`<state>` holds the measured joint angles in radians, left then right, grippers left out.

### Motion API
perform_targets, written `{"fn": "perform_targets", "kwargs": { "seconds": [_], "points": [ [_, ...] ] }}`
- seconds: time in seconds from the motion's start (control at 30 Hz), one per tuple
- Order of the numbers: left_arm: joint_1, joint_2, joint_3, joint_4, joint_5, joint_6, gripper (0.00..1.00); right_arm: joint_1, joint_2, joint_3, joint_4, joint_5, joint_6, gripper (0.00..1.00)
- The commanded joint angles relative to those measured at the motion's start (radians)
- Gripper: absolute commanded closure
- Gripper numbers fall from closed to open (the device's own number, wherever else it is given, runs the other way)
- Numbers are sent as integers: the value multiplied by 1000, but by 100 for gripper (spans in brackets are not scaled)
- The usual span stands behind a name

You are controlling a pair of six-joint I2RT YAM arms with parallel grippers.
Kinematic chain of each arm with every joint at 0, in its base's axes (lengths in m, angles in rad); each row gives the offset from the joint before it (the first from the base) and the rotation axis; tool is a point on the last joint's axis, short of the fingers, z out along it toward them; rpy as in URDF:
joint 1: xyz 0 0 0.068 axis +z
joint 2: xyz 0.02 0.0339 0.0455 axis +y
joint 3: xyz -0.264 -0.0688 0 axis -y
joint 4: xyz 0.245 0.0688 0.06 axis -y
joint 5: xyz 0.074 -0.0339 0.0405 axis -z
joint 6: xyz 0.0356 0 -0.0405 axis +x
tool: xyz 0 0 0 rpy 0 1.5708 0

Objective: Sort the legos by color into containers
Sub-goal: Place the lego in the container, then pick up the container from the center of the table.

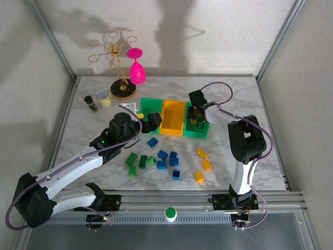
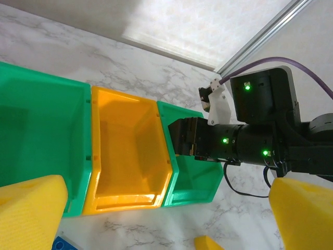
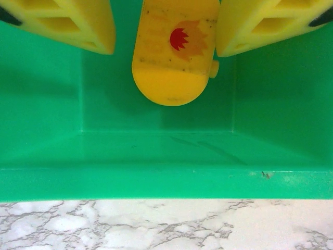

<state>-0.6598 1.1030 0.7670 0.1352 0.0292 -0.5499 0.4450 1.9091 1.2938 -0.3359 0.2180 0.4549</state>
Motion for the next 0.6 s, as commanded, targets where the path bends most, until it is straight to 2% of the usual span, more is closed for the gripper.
{"fn": "perform_targets", "kwargs": {
  "seconds": [0.0, 0.2, 0.4, 0.57],
  "points": [
    [-7, -3, 33, -5, -9, 14, 1, 1, -47, 41, -35, -34, -18, 43],
    [-8, -26, 30, -13, 37, -2, 1, 20, -184, 22, -81, -76, -22, 41],
    [-14, -88, -9, -42, 39, -10, 1, 35, -363, -107, -114, -73, -5, 37],
    [-16, -111, -24, -61, 23, 9, 1, 35, -370, -164, -66, -80, 8, 36]
  ]
}}
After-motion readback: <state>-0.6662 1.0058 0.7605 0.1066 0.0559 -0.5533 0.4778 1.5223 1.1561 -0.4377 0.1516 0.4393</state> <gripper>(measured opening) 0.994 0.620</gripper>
